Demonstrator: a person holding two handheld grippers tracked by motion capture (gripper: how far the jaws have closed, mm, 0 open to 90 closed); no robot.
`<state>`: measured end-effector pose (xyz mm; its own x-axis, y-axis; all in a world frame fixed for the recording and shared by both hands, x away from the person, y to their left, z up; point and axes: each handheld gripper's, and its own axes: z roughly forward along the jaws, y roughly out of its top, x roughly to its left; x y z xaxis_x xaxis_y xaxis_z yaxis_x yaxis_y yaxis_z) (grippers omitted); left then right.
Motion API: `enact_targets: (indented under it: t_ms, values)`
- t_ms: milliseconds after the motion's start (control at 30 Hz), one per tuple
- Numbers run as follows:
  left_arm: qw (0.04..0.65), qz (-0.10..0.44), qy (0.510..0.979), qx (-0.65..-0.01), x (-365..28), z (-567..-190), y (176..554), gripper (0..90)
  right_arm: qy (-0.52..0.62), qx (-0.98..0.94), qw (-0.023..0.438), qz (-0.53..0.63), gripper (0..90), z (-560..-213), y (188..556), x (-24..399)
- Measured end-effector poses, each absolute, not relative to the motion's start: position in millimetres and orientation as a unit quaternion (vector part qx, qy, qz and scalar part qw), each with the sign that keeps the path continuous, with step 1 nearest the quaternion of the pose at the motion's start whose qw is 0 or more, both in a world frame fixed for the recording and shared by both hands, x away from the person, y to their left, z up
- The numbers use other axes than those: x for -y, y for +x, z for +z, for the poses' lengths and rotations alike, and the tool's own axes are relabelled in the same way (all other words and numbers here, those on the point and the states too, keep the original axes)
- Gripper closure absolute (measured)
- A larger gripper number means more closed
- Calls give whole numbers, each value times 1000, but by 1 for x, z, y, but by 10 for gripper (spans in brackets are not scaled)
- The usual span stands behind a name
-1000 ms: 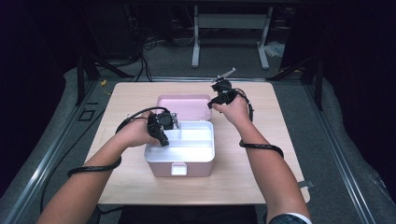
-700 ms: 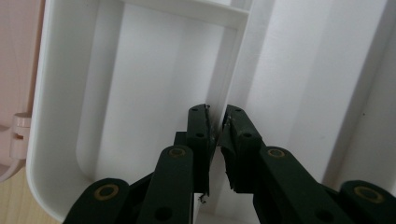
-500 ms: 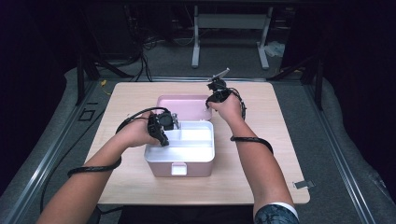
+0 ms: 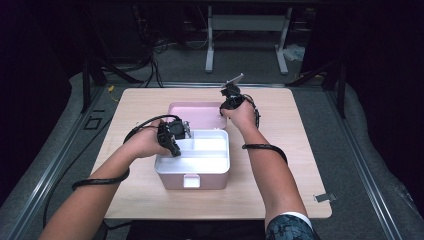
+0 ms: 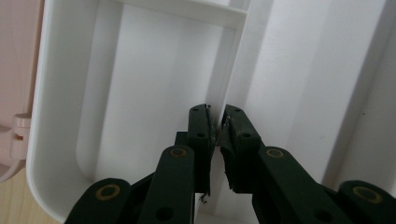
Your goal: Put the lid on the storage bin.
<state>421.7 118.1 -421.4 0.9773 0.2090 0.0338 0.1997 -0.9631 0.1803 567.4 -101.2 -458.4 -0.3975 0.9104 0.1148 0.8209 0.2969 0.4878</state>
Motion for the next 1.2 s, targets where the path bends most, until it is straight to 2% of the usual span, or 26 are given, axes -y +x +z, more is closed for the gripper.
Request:
enact_targets:
  t_ms: [200, 467, 600, 733, 1000, 1200]
  values:
    - [87, 24, 991, -104, -118, -421, 422, 815, 550, -793, 81, 249, 743, -457, 569, 103]
    - [83, 27, 991, -104, -117, -421, 422, 816, 552, -791, 76, 254, 770, -447, 566, 106]
    - [86, 25, 990, -107, -117, -421, 421, 817, 547, -788, 92, 267, 784, -439, 561, 106]
    - [86, 27, 990, -106, -118, -421, 421, 817, 542, -780, 130, 285, 802, -424, 549, 104]
    - [94, 30, 989, -112, -120, -421, 420, 817, 524, -772, 160, 322, 828, -394, 527, 108]
    - [103, 32, 987, -116, -122, -421, 420, 814, 512, -769, 183, 336, 832, -386, 514, 110]
